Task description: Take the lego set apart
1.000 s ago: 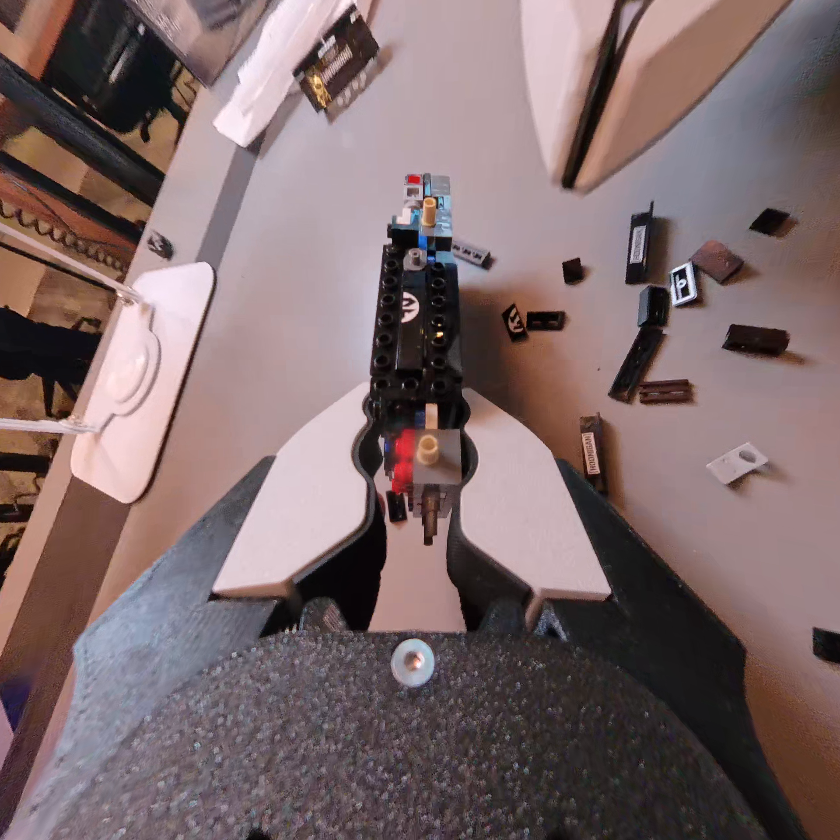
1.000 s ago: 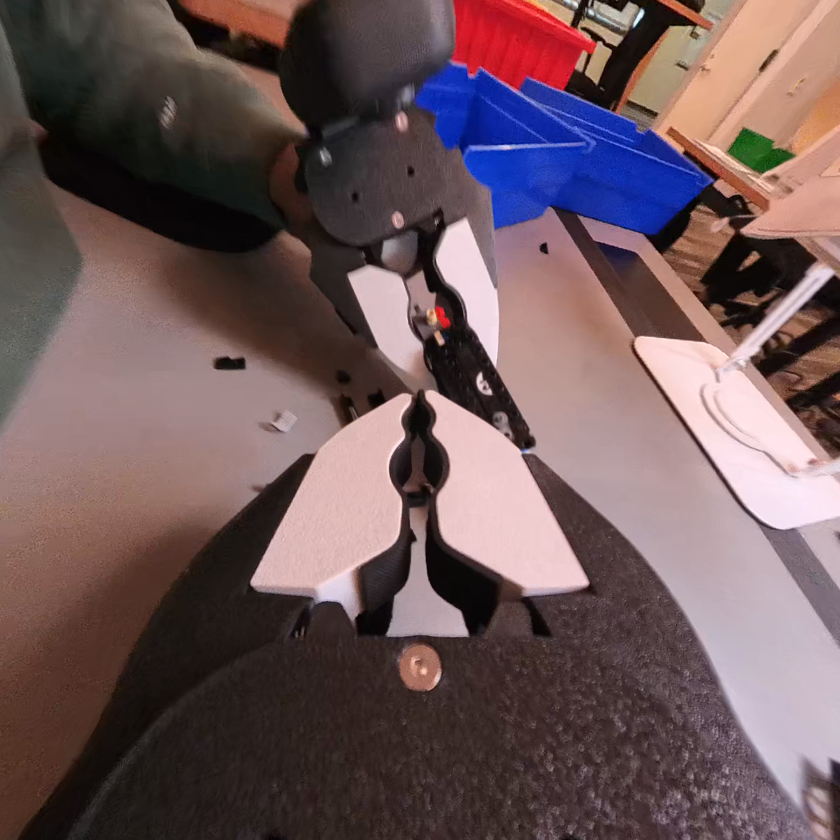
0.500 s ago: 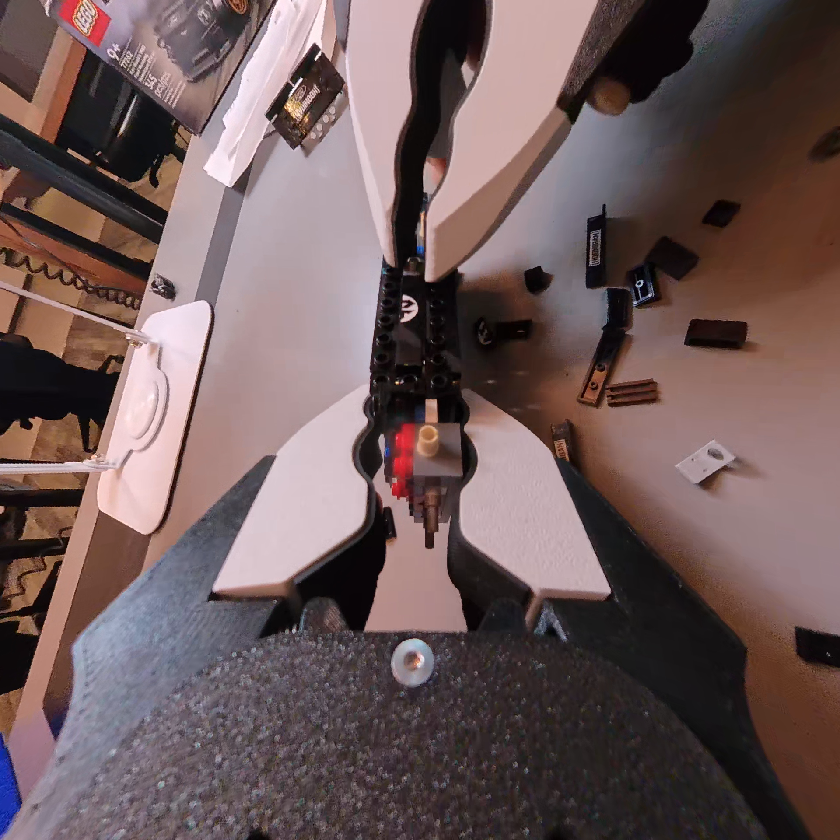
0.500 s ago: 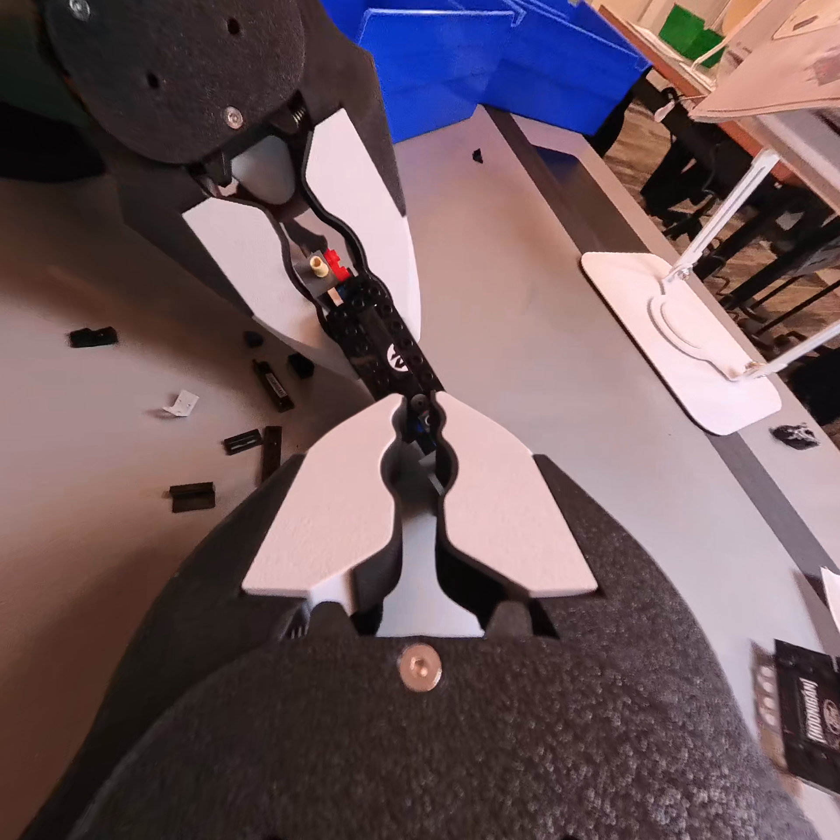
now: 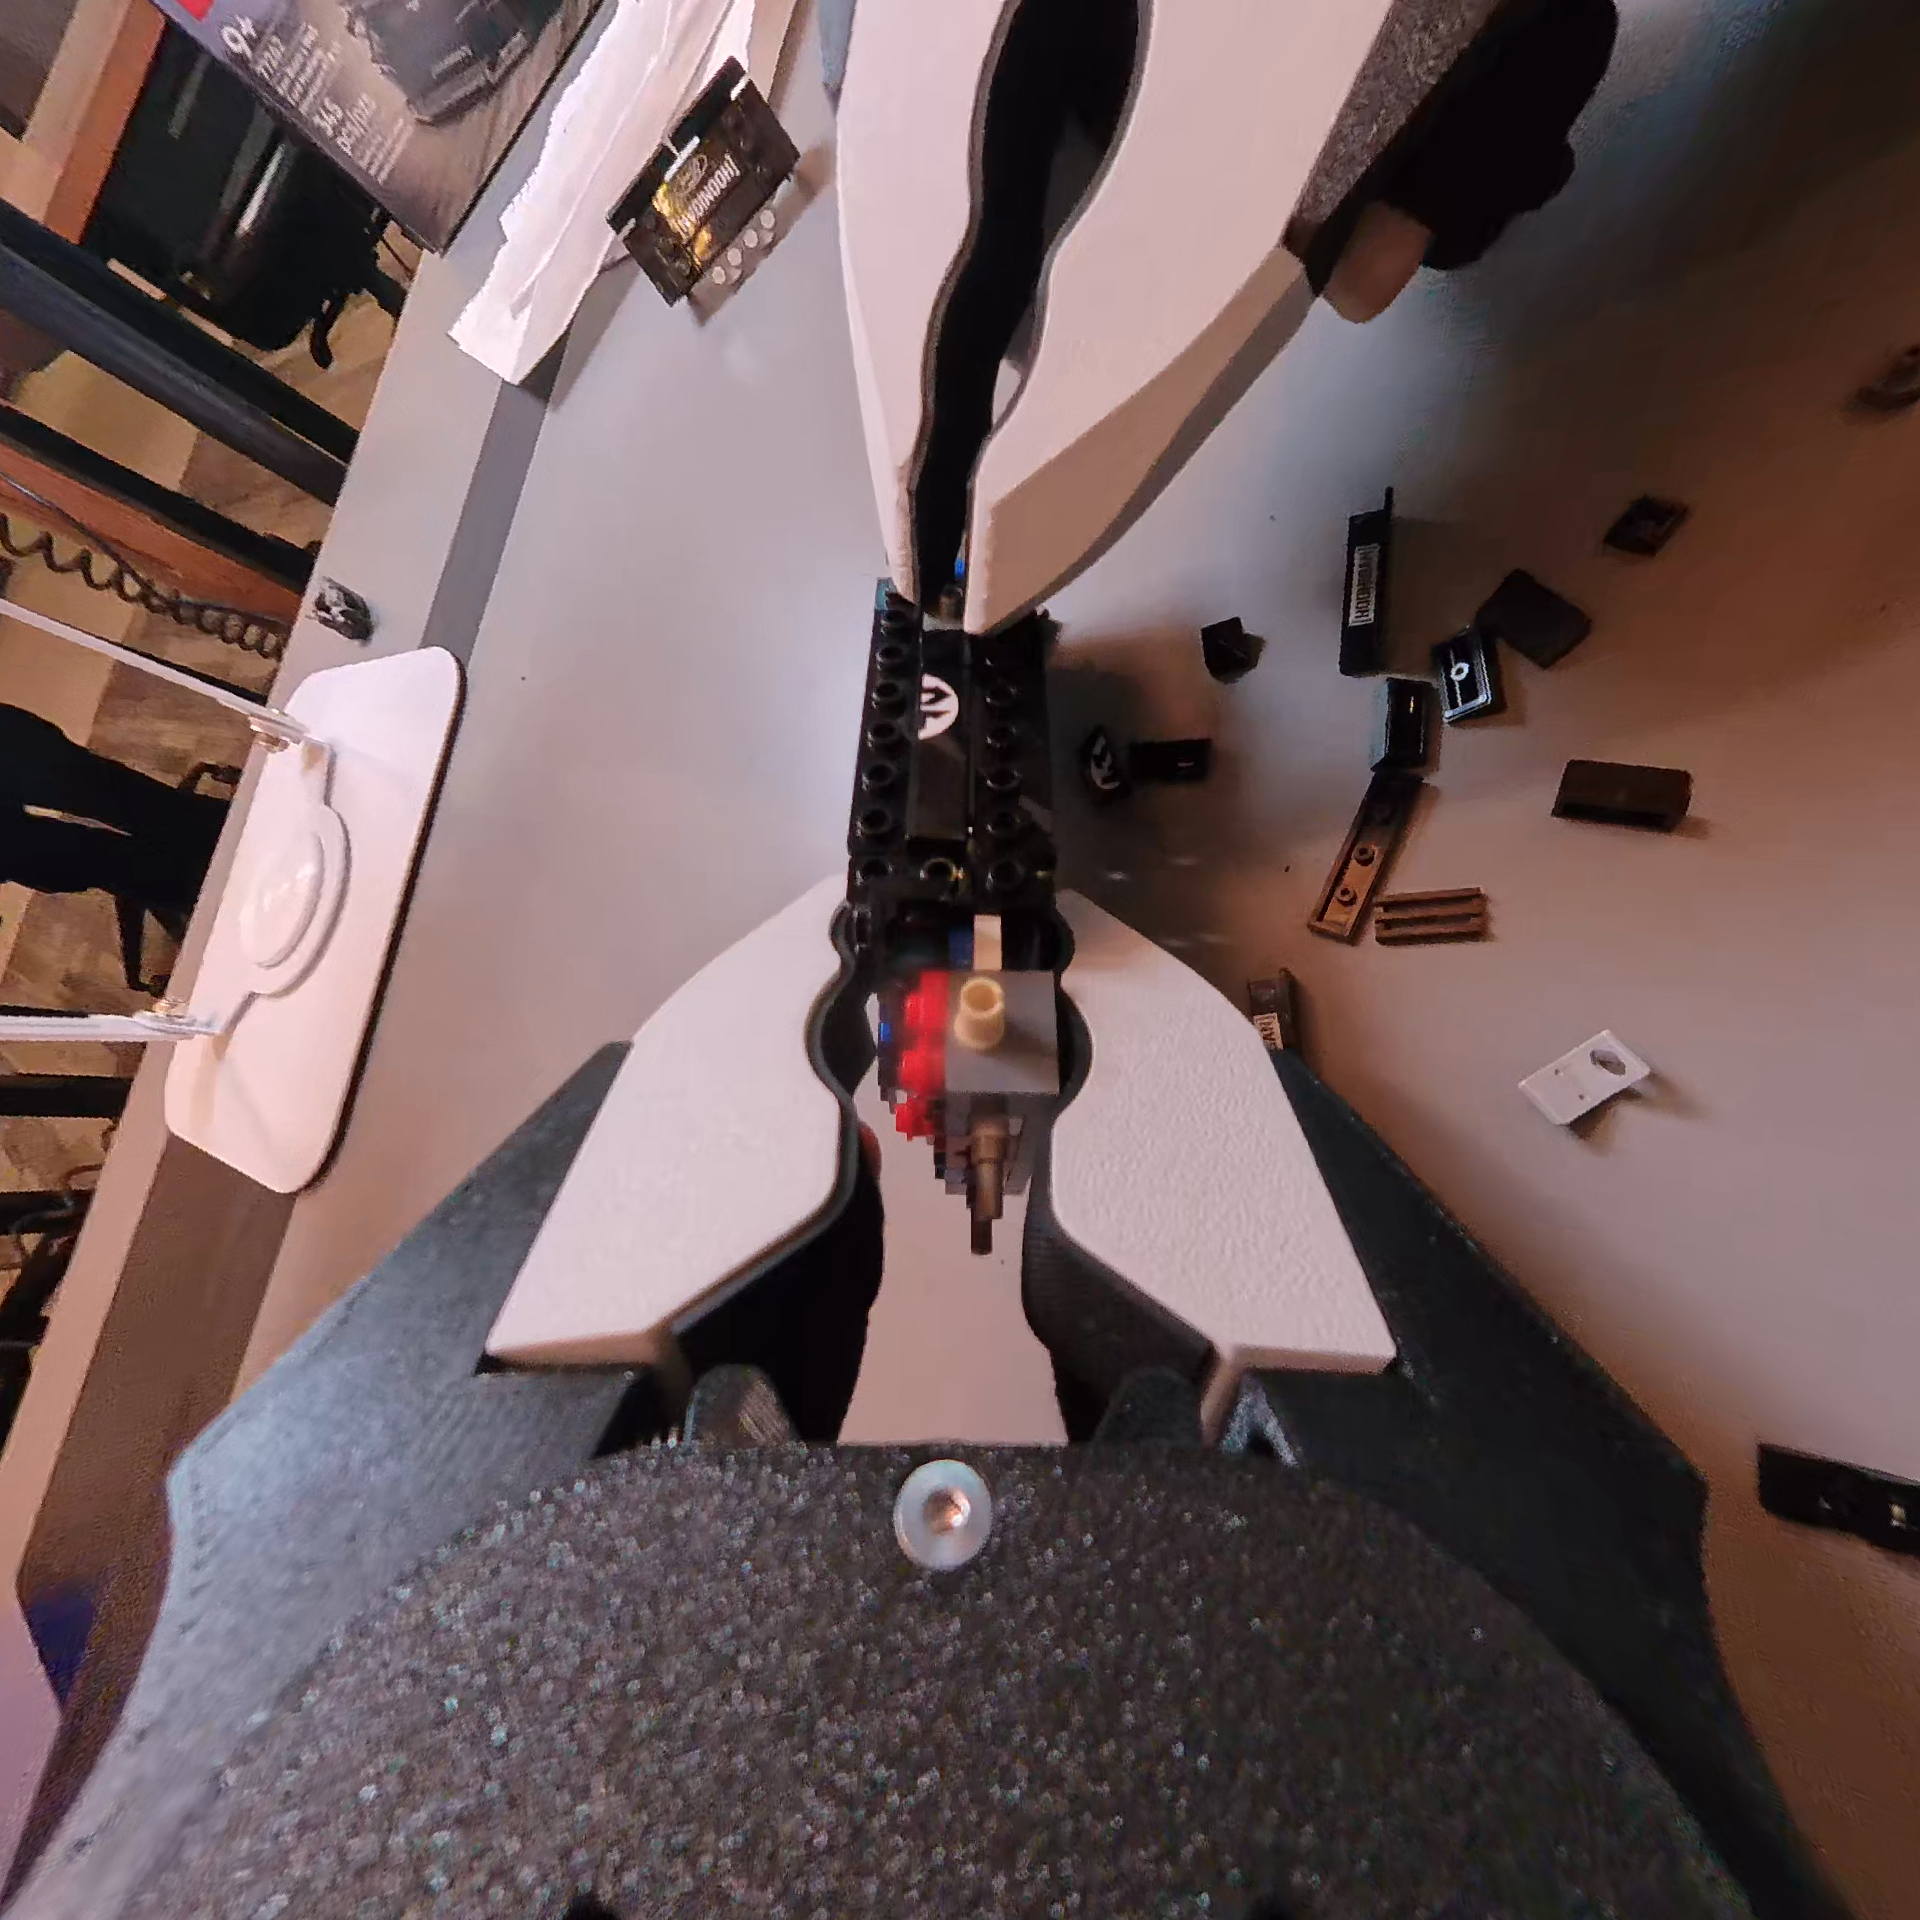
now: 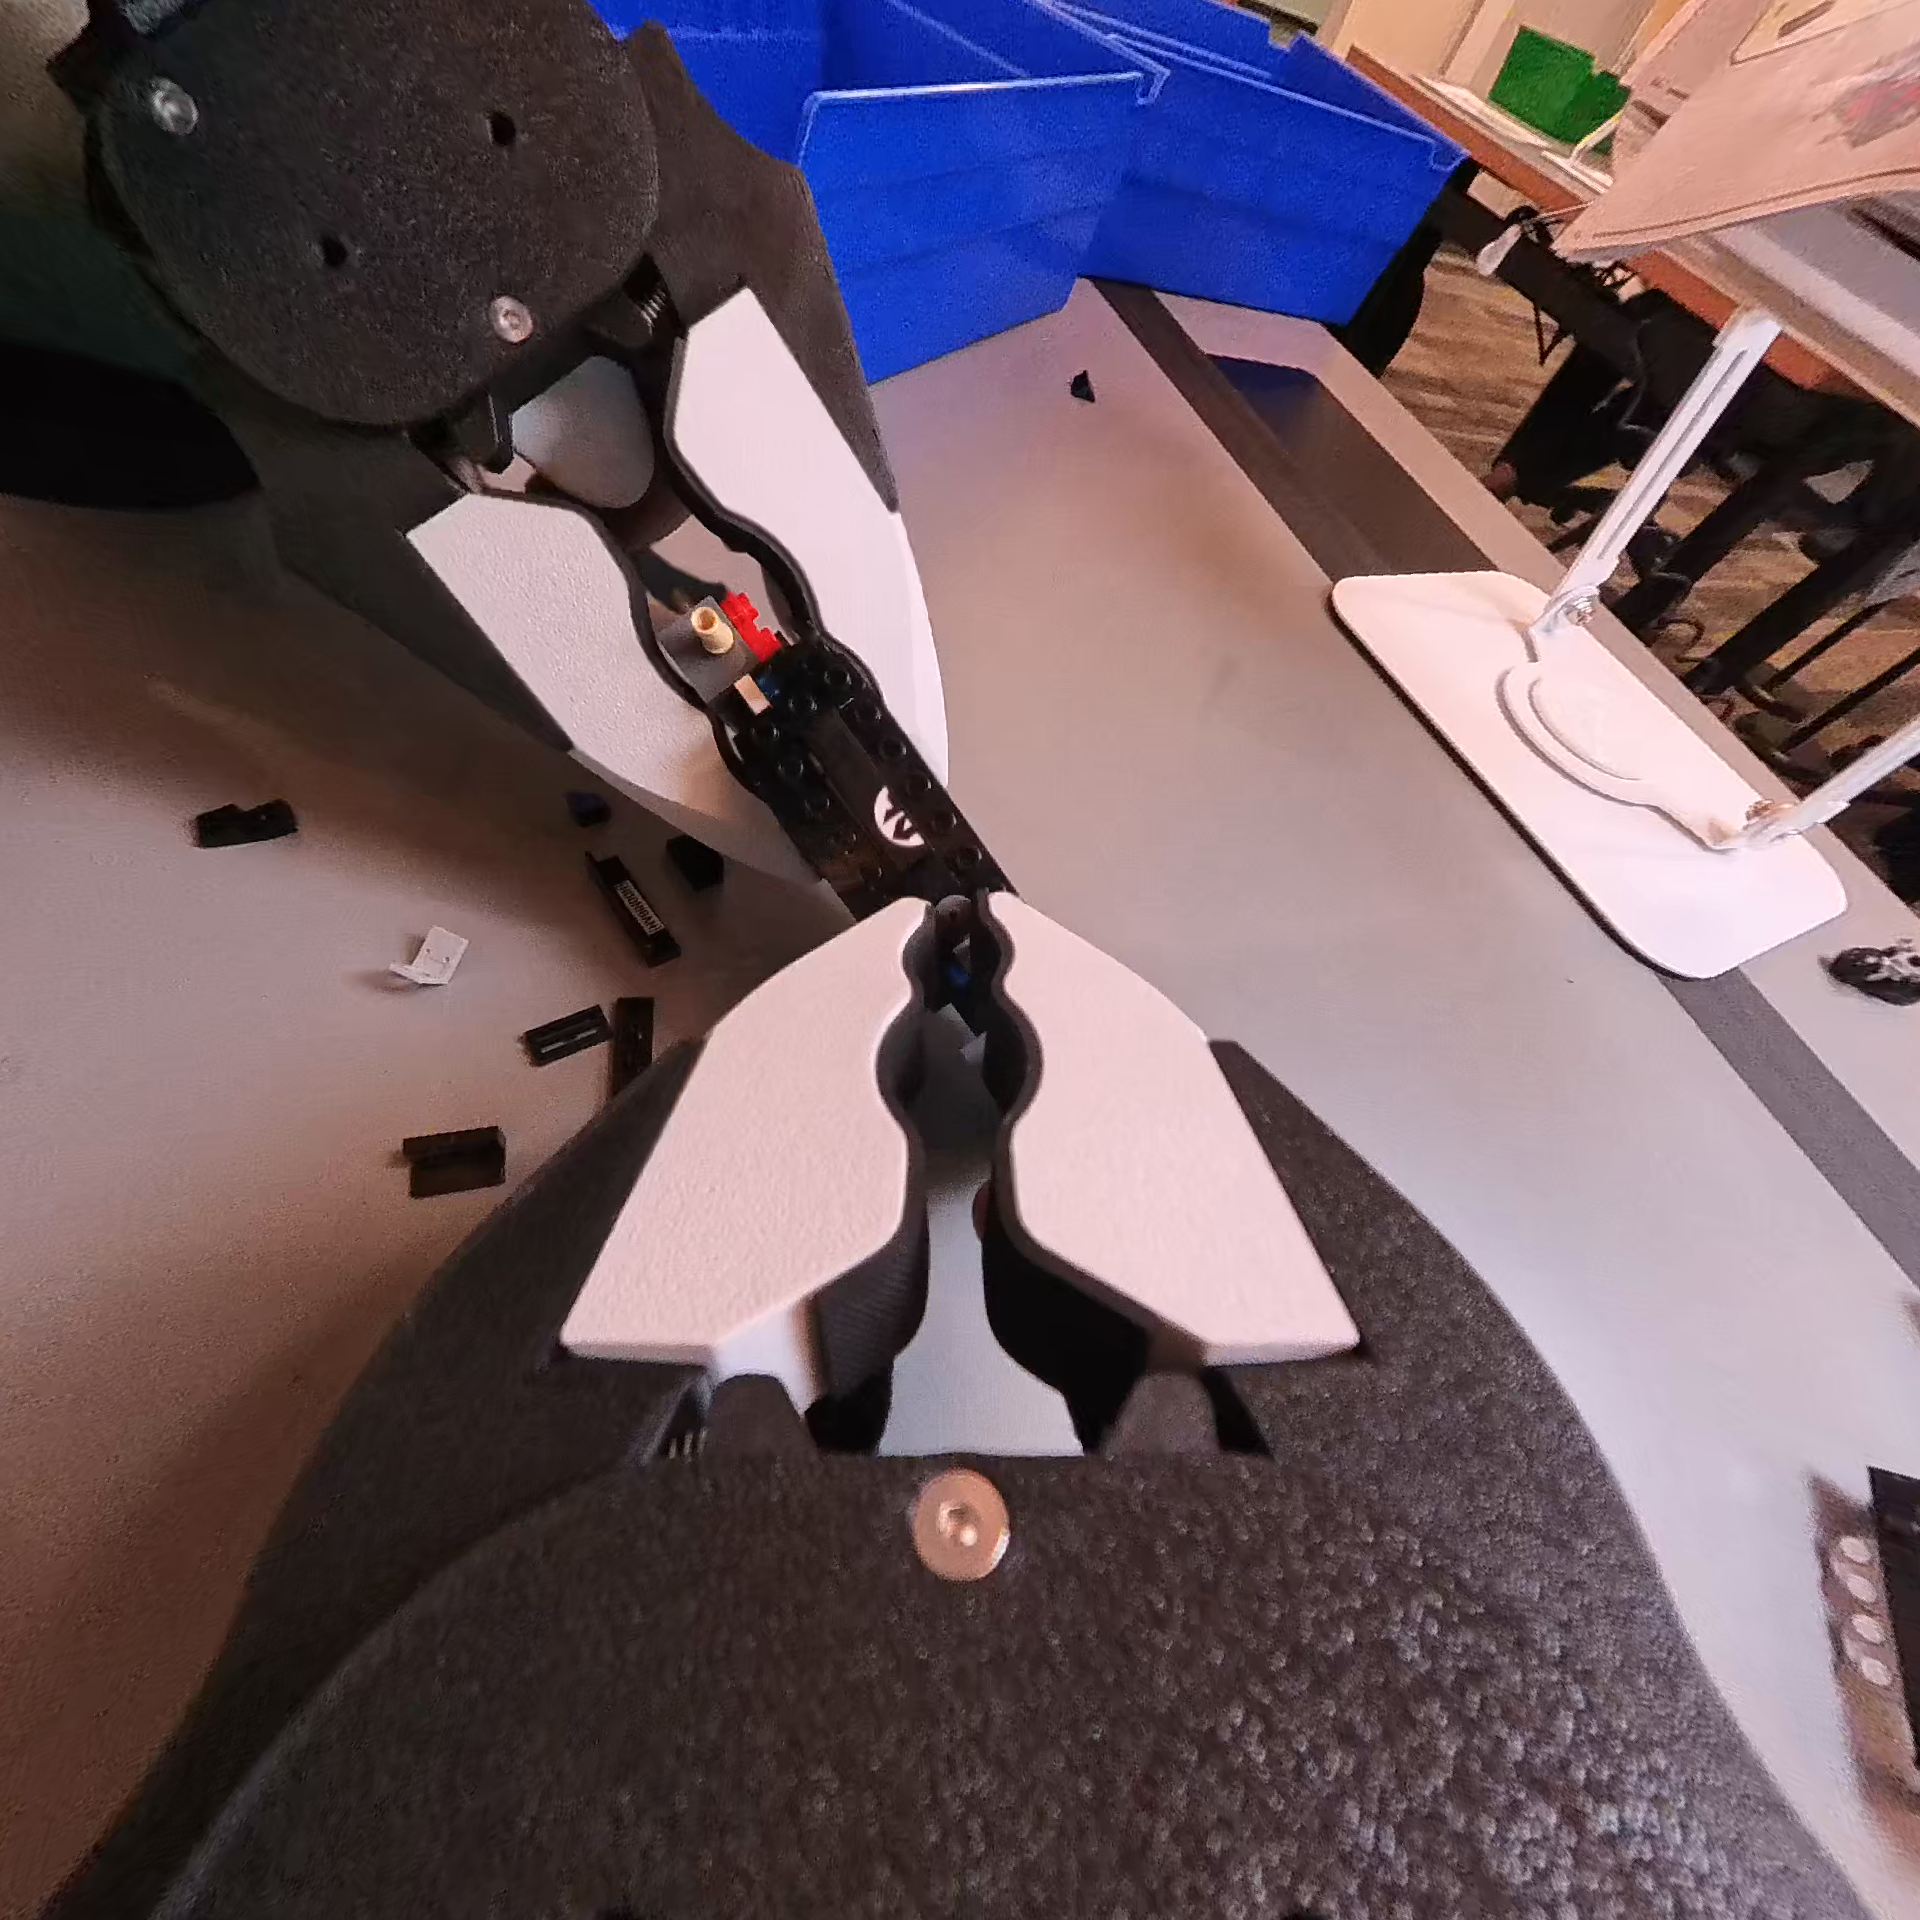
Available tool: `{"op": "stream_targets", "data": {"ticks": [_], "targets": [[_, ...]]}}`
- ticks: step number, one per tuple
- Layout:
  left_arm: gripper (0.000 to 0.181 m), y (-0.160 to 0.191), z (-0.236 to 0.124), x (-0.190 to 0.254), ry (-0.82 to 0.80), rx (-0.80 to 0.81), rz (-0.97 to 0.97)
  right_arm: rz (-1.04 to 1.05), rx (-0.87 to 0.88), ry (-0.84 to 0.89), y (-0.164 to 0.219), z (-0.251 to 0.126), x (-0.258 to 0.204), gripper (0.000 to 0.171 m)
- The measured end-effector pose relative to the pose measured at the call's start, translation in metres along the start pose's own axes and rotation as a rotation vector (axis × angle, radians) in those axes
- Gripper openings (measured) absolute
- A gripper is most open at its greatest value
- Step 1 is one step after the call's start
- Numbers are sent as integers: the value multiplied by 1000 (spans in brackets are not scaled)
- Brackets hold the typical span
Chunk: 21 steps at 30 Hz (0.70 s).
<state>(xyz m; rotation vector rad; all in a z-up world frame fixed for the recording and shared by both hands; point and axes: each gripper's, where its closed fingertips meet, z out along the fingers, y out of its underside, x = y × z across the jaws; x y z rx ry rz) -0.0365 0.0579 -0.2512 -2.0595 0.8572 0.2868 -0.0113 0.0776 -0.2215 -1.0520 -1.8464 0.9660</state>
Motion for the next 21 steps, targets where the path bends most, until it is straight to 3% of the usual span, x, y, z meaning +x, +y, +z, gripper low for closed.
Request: {"op": "stream_targets", "data": {"ticks": [6,9,11,15,18,21], "targets": [[30,5,3,5,43,-31,-73,83,43,-73,0,0,-3,5],[31,7,6,0,44,-44,-125,128,141,-277,-21,-3,-39,0],[31,2,6,-1,47,-28,-102,-12,128,-195,-23,2,-40,0],[30,3,6,3,52,-19,-90,74,136,-62,-22,-10,0,0],[30,1,6,2,46,-19,-76,57,36,-36,-3,-3,1,10],[30,2,6,3,38,-24,-63,41,23,-17,-1,0,2,3]]}}
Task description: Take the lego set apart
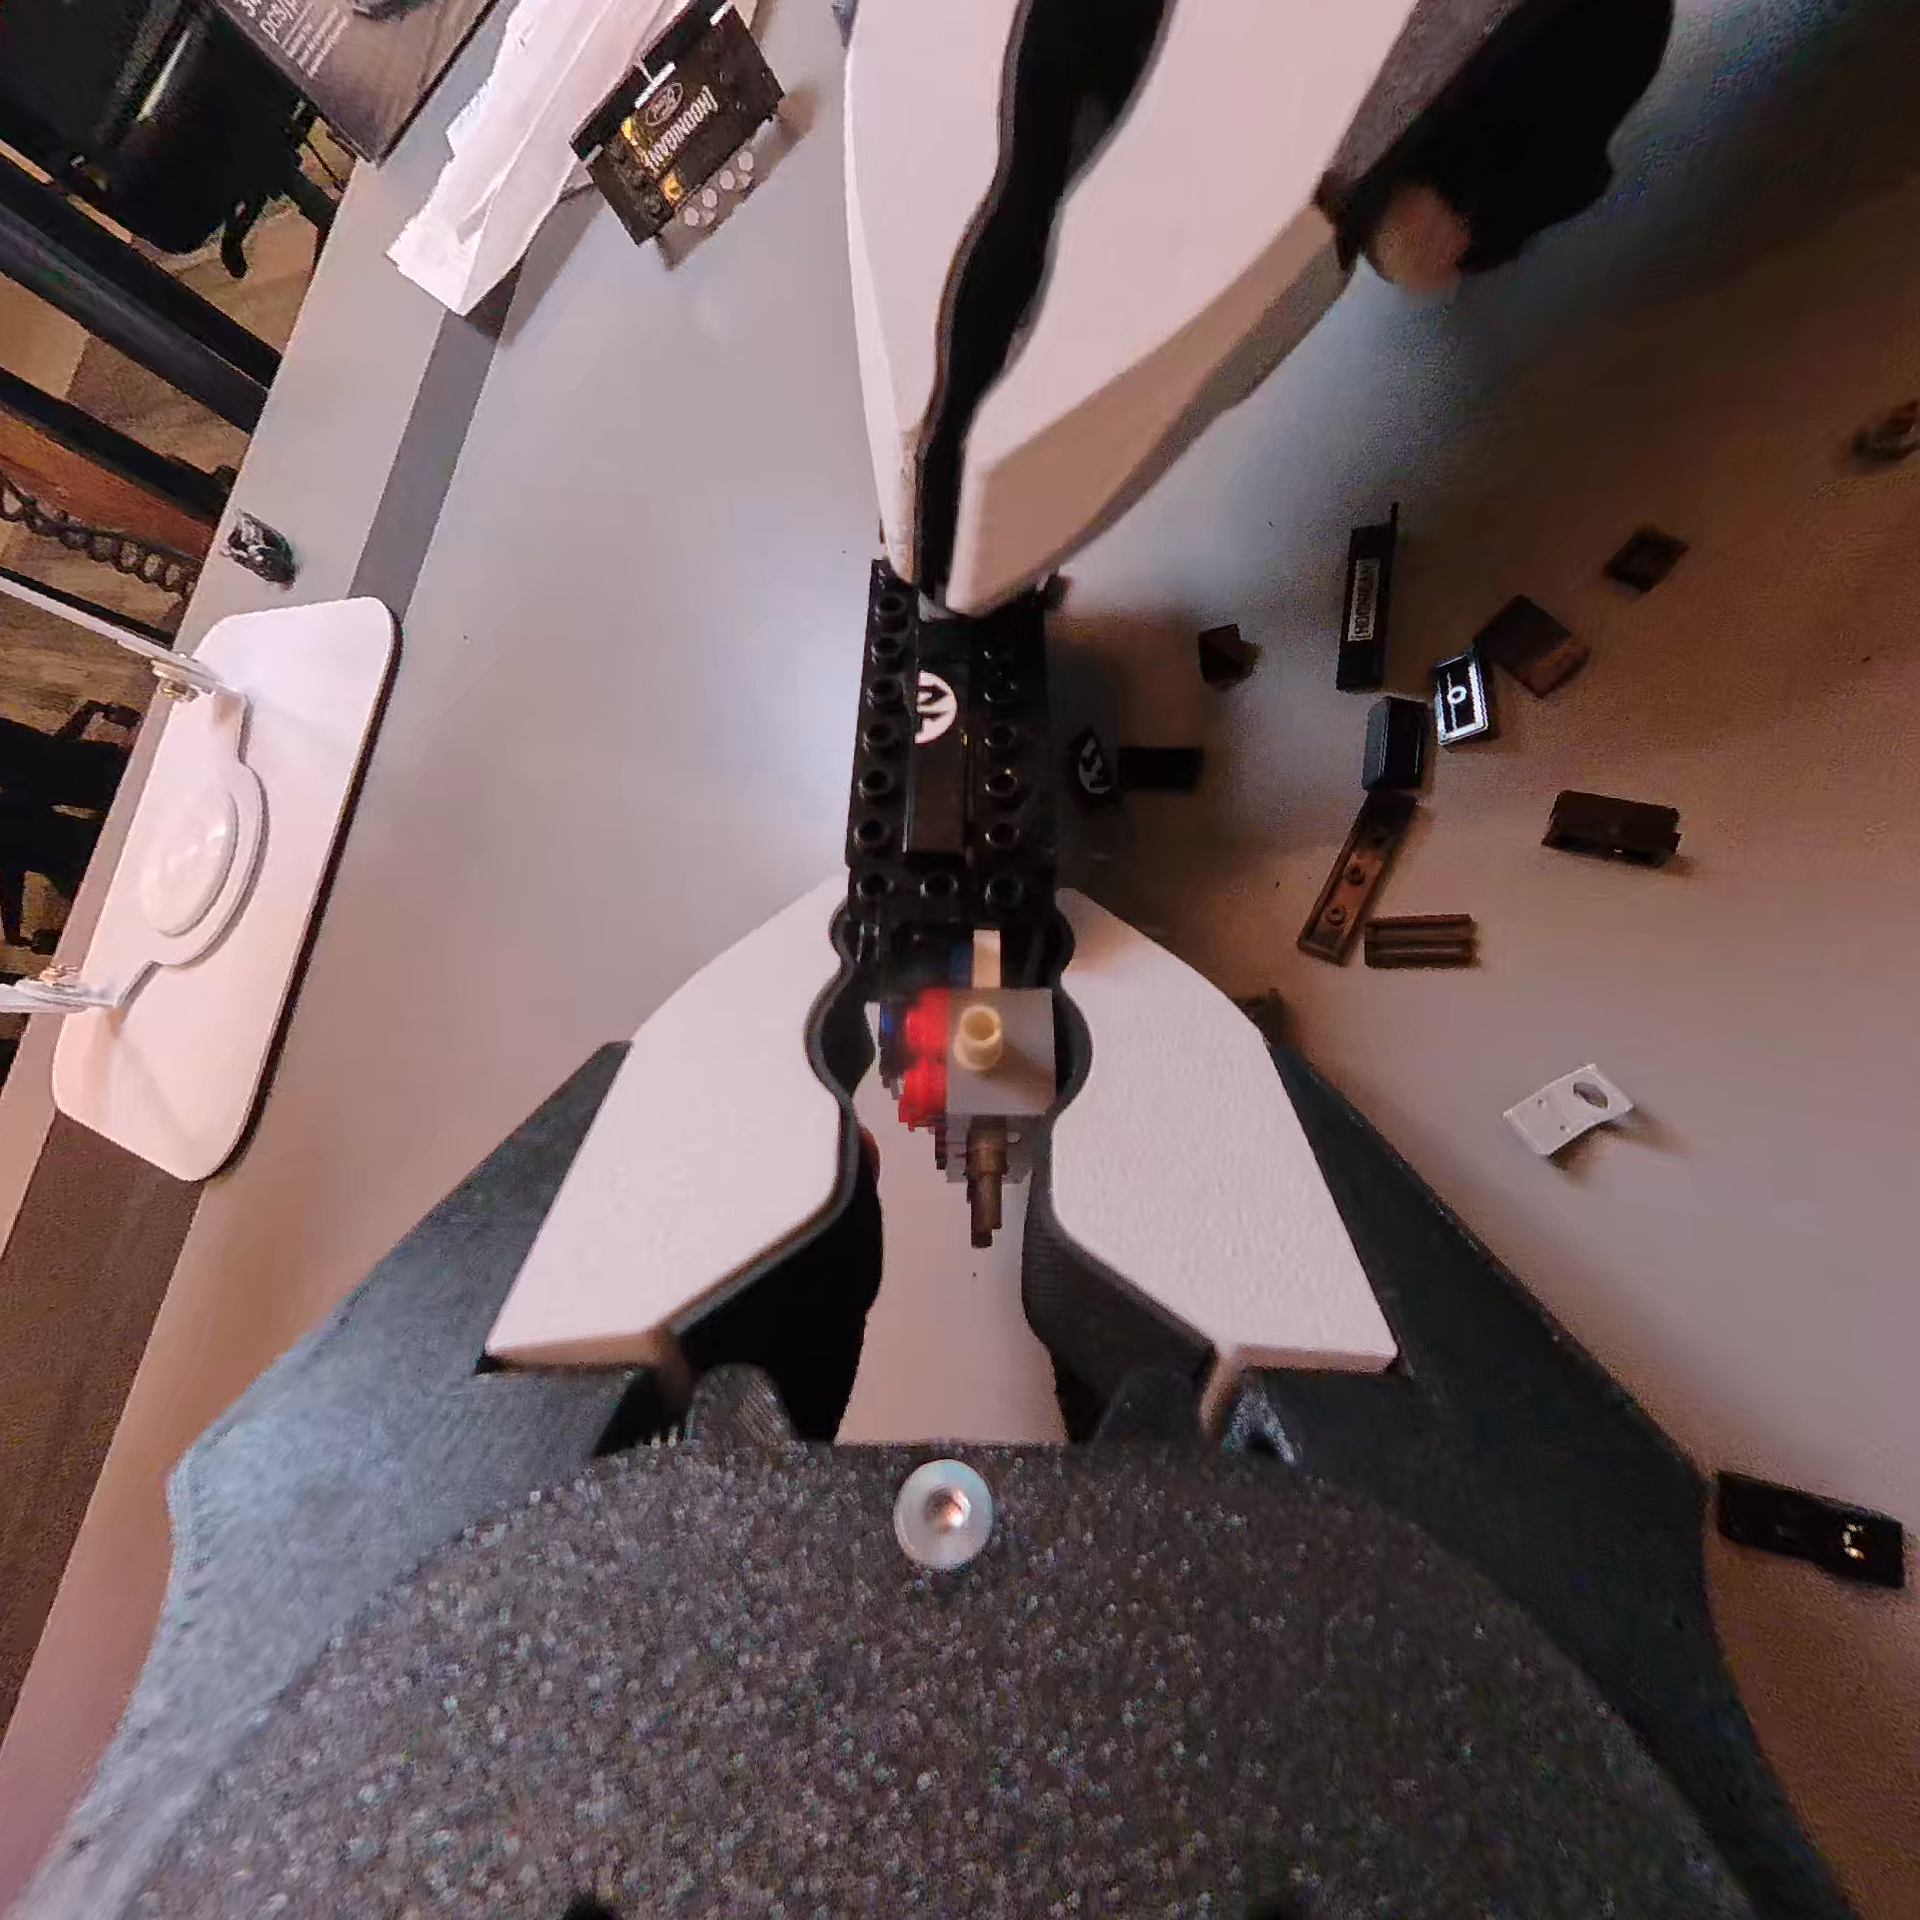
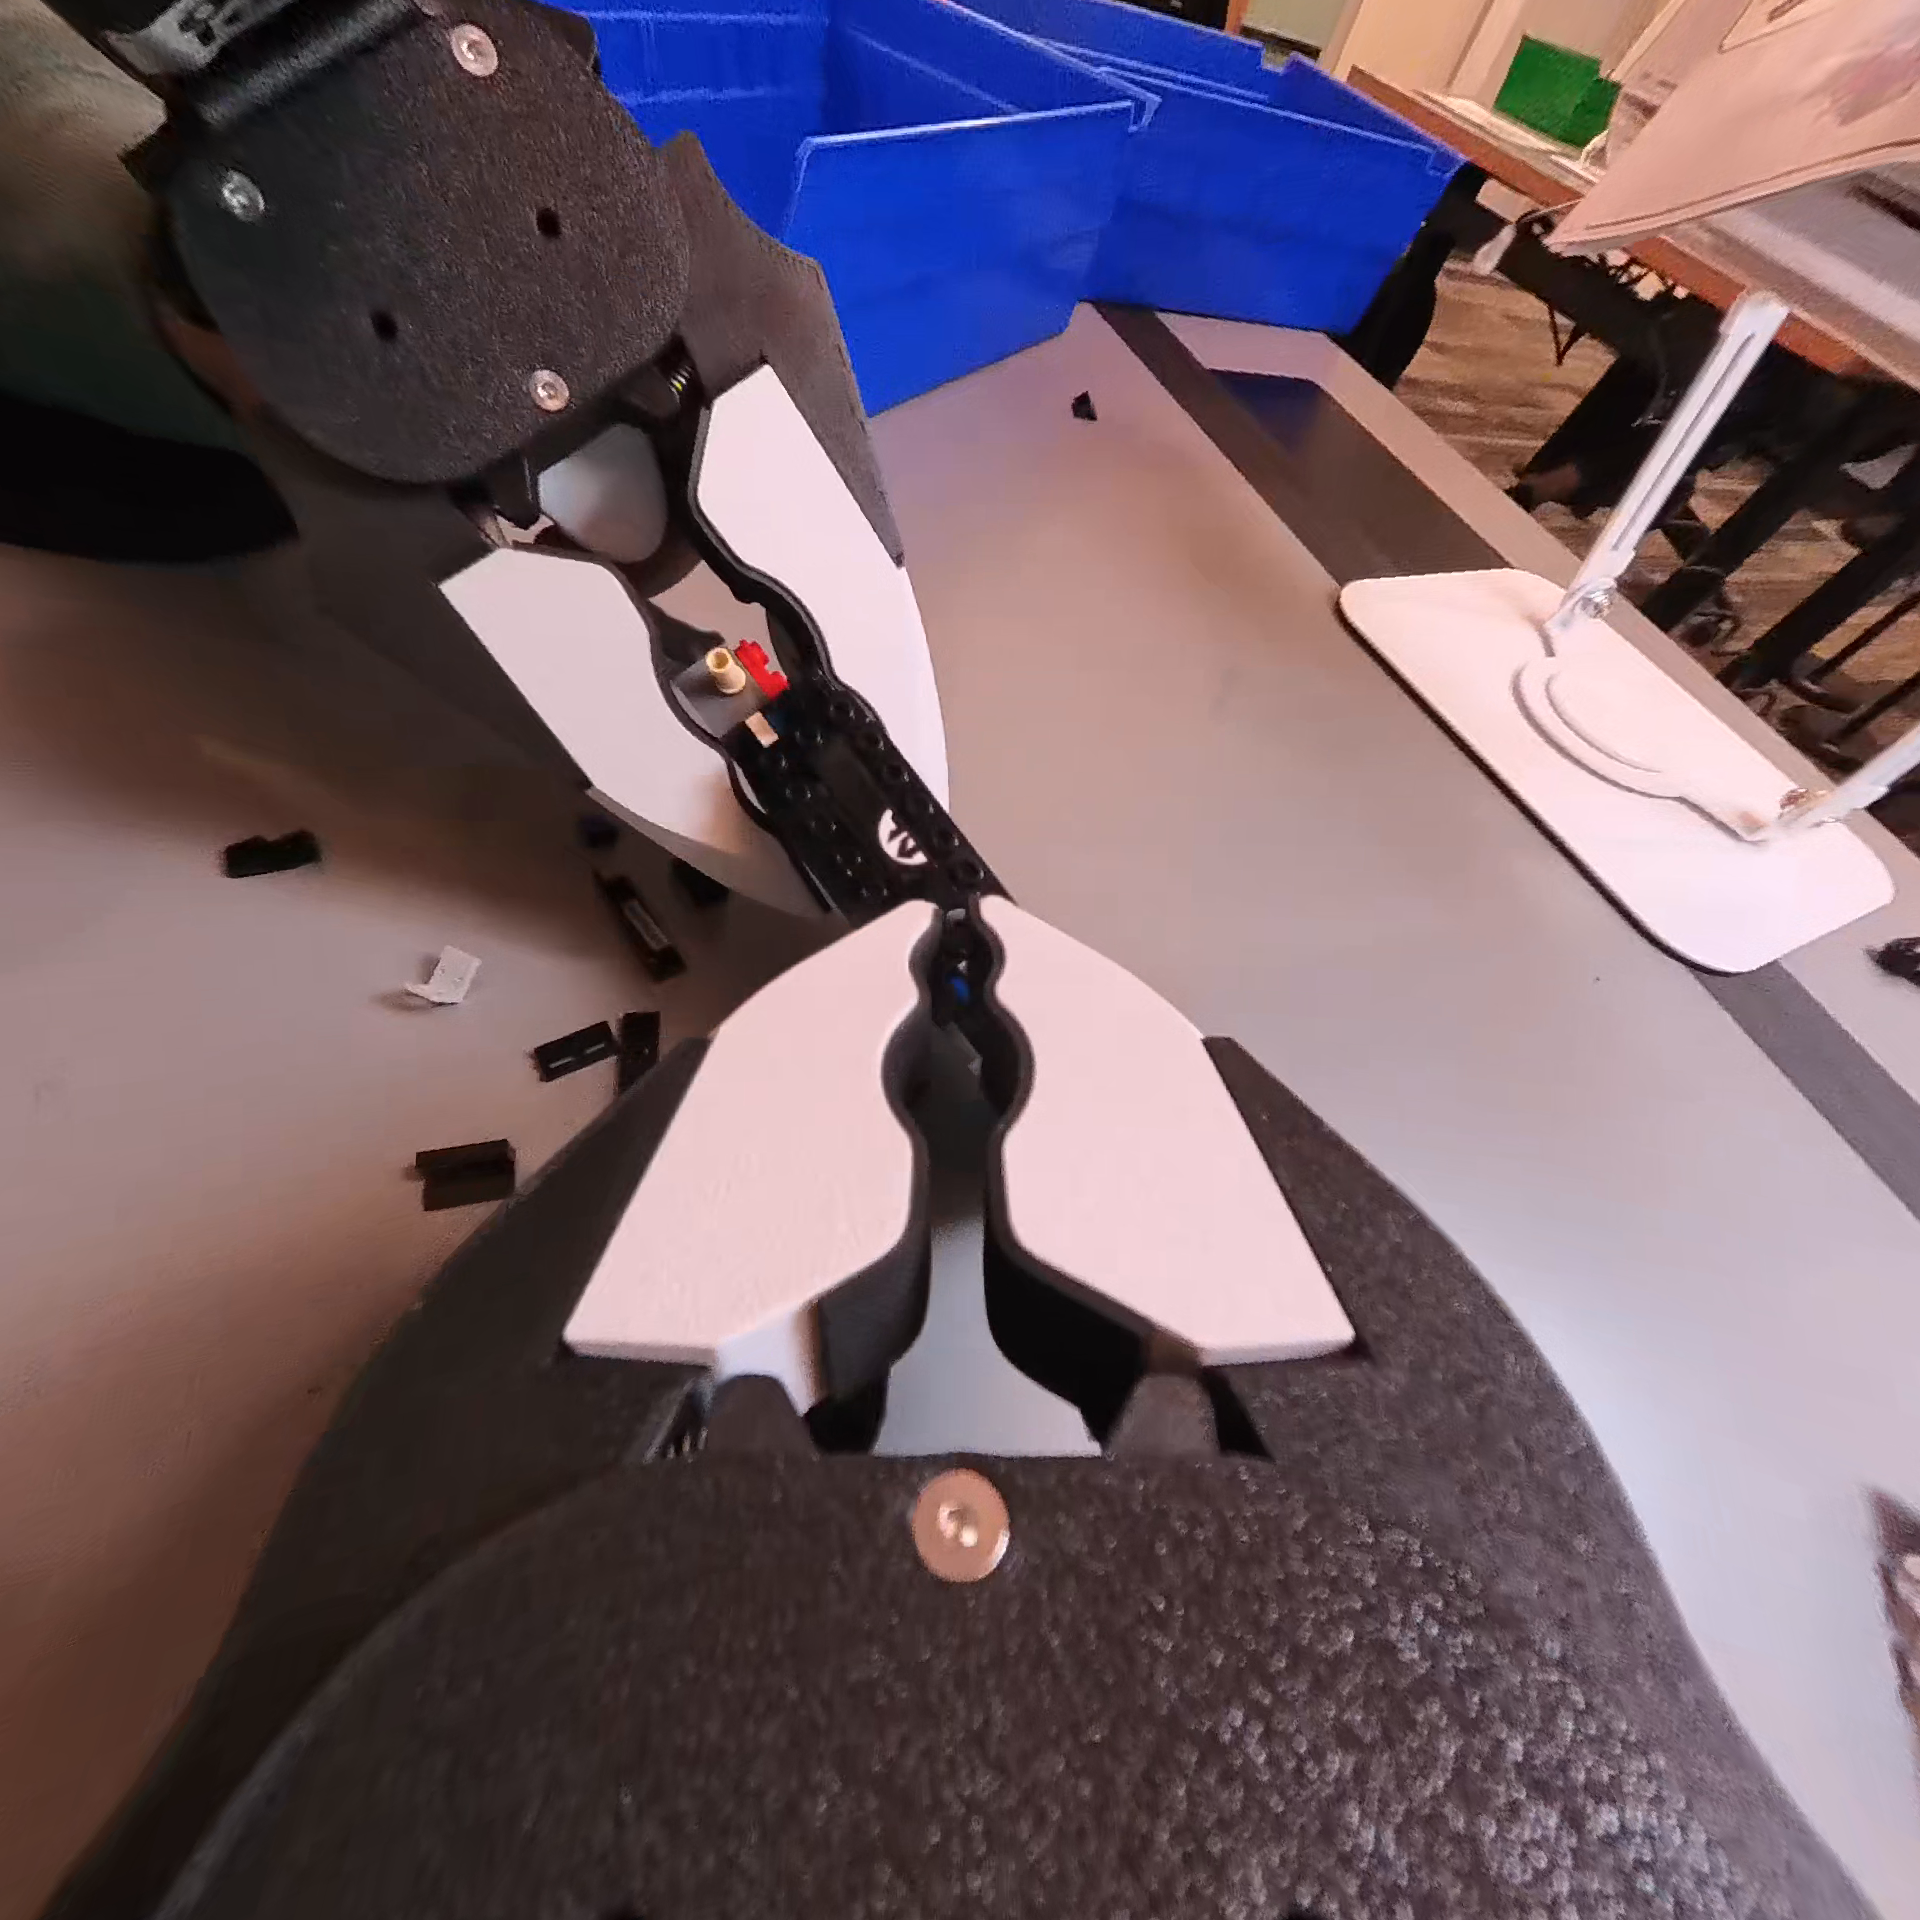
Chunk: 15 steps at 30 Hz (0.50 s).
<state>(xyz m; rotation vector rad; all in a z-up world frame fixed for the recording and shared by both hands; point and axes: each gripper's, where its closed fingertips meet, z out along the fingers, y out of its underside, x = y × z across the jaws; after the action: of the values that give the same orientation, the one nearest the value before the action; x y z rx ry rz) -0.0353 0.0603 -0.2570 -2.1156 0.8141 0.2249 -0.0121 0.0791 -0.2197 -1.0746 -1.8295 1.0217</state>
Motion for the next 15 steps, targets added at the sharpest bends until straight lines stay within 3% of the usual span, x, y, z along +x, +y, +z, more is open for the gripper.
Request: {"op": "stream_targets", "data": {"ticks": [7,11,15], "targets": [[30,0,-2,1,-18,0,38,36,-9,-19,0,0,-2,2],[30,-1,1,4,13,-1,-24,229,52,-212,-4,4,-24,0],[30,5,1,-6,-12,-17,-32,249,131,-227,-18,0,-25,0]]}}
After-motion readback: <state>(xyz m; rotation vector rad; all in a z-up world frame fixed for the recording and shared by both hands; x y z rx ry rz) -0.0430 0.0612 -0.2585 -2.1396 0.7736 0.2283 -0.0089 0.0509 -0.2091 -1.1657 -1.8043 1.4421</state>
